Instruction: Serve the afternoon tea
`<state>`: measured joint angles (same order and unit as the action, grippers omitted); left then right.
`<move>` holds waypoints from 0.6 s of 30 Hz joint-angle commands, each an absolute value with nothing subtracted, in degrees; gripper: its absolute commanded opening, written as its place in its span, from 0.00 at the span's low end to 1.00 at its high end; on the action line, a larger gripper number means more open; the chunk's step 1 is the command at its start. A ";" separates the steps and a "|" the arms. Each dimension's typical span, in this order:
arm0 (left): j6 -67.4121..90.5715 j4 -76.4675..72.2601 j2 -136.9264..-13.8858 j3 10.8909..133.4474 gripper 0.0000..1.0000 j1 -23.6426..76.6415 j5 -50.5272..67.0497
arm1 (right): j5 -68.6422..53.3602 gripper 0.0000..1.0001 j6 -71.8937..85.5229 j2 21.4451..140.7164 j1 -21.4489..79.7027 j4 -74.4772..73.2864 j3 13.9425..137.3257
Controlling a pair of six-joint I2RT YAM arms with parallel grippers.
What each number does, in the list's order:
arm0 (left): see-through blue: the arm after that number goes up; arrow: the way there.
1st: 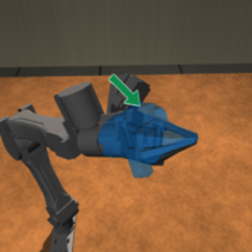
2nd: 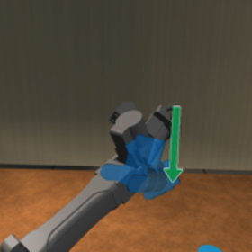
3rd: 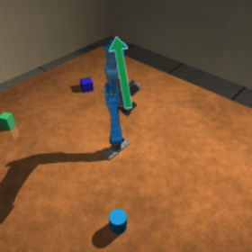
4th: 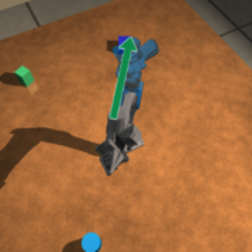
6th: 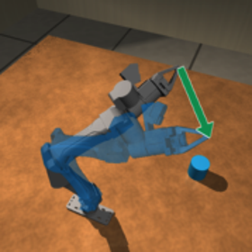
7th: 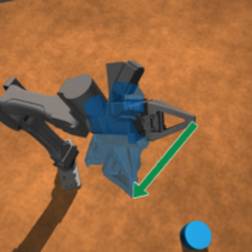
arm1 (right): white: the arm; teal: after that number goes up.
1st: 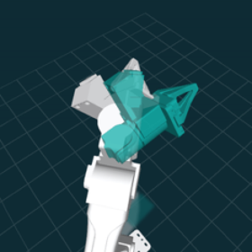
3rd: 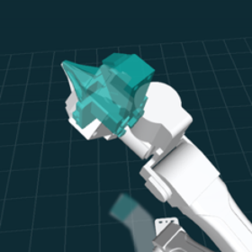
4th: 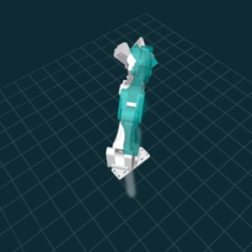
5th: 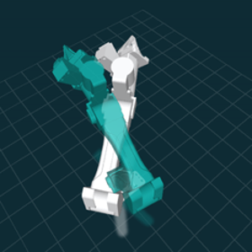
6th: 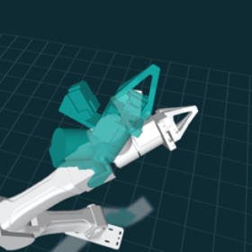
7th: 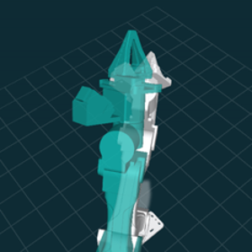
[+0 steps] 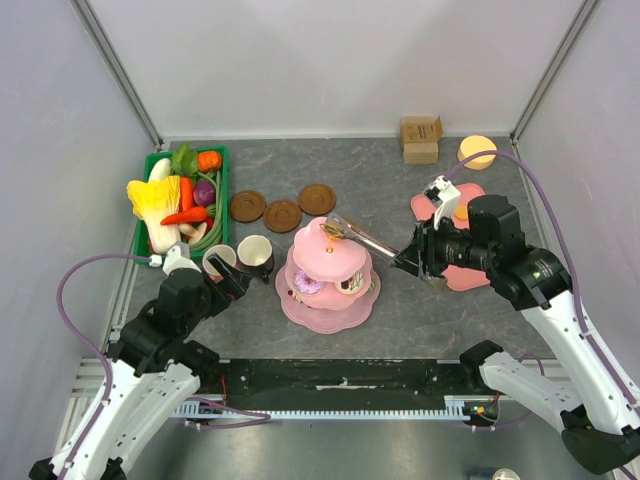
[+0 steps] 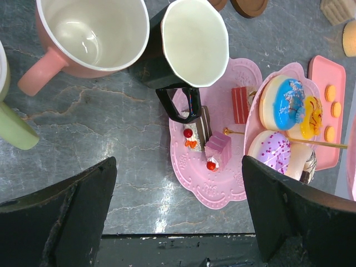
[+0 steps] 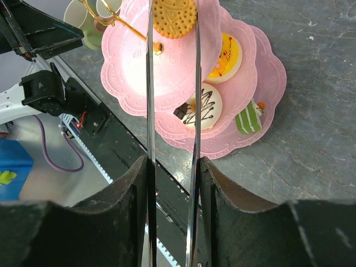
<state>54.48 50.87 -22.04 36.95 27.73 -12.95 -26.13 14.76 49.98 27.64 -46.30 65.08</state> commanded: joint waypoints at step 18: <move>52.56 50.71 -20.92 38.67 0.99 27.68 -13.36 | -25.50 0.53 15.47 49.48 28.21 -44.48 68.90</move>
<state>54.48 50.89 -21.56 36.95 27.73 -12.95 -26.44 14.98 50.33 27.92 -46.44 65.63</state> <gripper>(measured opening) 0.993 0.545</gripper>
